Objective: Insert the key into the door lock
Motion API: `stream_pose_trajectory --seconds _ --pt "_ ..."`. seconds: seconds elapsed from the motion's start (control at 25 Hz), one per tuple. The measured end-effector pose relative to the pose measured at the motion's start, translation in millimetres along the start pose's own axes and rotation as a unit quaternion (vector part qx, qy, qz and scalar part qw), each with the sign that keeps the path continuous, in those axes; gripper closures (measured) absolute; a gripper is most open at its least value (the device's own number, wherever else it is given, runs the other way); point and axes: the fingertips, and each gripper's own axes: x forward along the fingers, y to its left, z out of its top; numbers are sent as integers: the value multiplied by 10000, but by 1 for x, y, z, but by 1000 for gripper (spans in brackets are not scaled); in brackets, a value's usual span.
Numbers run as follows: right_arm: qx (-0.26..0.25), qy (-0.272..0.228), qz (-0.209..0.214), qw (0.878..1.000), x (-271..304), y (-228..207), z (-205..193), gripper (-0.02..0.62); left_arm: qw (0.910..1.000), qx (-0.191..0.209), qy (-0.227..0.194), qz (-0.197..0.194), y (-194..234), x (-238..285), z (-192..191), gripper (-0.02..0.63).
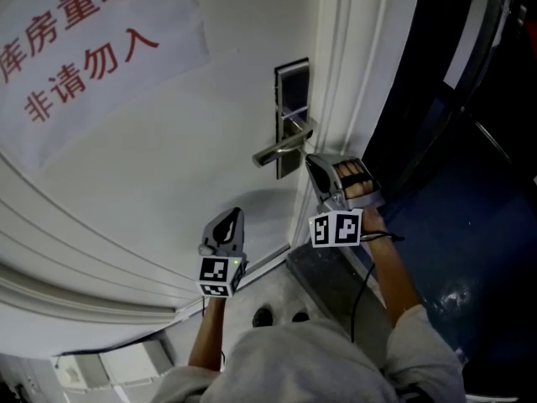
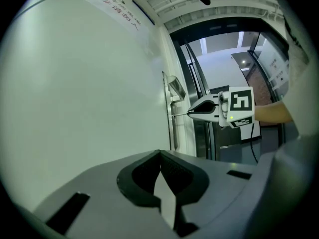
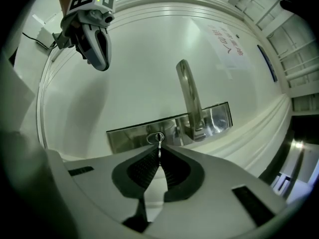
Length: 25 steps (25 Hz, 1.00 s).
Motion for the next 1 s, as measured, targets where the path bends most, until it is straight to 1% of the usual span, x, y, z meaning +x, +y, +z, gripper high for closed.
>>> stream_pose_trajectory --seconds 0.32,0.56,0.92,1.0 --pt "-30 37 31 10000 4 4 -2 566 10000 1 -4 -17 1 3 -1 588" --pt "-289 71 96 9995 12 4 1 566 10000 -22 0 -32 0 7 -2 588" --pt "-714 276 49 9971 13 5 2 566 10000 -39 17 -58 1 9 -6 588" --pt "-723 310 50 9969 13 5 4 566 10000 -47 12 -71 1 10 -5 588"
